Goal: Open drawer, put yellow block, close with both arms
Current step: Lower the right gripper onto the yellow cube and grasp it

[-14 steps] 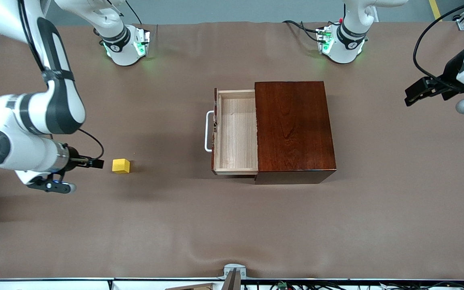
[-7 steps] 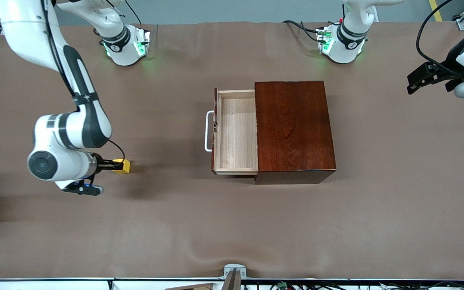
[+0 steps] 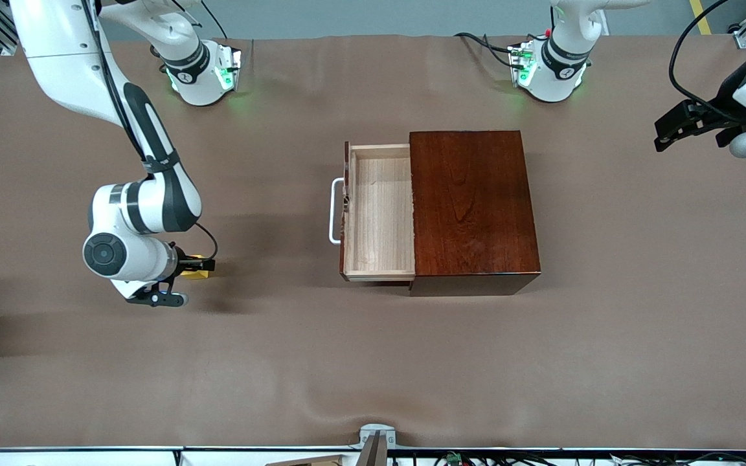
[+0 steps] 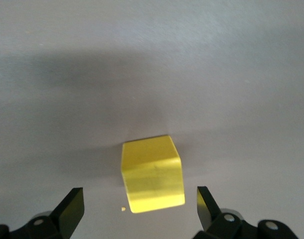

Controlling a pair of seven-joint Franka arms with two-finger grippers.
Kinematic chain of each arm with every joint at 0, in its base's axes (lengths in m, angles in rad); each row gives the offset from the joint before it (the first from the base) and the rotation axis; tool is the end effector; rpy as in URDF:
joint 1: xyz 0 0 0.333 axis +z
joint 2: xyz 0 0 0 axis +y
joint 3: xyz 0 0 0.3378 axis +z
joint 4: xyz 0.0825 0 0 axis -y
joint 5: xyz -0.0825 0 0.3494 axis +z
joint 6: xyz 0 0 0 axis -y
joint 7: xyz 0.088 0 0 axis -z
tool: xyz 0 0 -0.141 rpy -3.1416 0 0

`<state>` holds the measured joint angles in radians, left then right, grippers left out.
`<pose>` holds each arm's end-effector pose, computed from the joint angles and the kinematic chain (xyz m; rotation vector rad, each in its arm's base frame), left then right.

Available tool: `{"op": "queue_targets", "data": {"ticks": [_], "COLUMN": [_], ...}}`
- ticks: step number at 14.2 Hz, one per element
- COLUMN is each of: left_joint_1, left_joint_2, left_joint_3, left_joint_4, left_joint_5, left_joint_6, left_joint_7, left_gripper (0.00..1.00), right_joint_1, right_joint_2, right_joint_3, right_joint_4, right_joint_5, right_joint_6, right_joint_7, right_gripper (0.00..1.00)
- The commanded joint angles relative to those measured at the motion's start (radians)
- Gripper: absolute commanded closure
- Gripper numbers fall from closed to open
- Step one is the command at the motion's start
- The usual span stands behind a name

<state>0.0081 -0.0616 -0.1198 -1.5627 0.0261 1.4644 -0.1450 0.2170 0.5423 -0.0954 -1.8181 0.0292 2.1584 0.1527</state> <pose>0.4844 -0.0526 0.6376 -3.1029 -0.0558 0.0505 0.6026 0.0791 0.2352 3.0718 -0.0630 -0.2984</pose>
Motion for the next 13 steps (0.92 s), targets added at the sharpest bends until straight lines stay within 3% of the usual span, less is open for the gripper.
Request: {"op": "queue_targets", "data": {"ticks": [1,8,9,10,13], "left_joint_1": [0.023,0.023,0.023,0.023,0.024], "left_joint_2": [-0.023,-0.023,-0.023,-0.023,-0.021], "left_joint_3": [-0.014,-0.014,-0.014,-0.014,-0.014], "left_joint_4": [-0.022,-0.023,-0.022,-0.022,-0.023], "left_joint_5": [-0.006,-0.006,-0.006,-0.006,-0.008], "left_joint_6": [0.014,0.014,0.014,0.014,0.014], "left_joint_7": [0.022,0.022,0.022,0.024,0.022], "left_gripper": [0.00,0.00,0.00,0.00,0.00], "right_joint_1": [-0.013,-0.038,-0.033,-0.030,-0.030], "right_joint_2": [-0.012,-0.005,-0.005,-0.005,-0.005], "right_joint_3": [-0.003,0.000,0.000,0.000,0.000], "right_joint_4": [-0.049,-0.082,-0.084,-0.084,-0.087], "right_joint_5": [0.001,0.038,0.041,0.041,0.043], "right_joint_6": [0.069,0.093,0.101,0.103,0.103], "right_joint_7": [-0.103,-0.165,-0.165,-0.165,-0.165], "right_gripper": [0.00,0.00,0.10,0.12,0.57]}}
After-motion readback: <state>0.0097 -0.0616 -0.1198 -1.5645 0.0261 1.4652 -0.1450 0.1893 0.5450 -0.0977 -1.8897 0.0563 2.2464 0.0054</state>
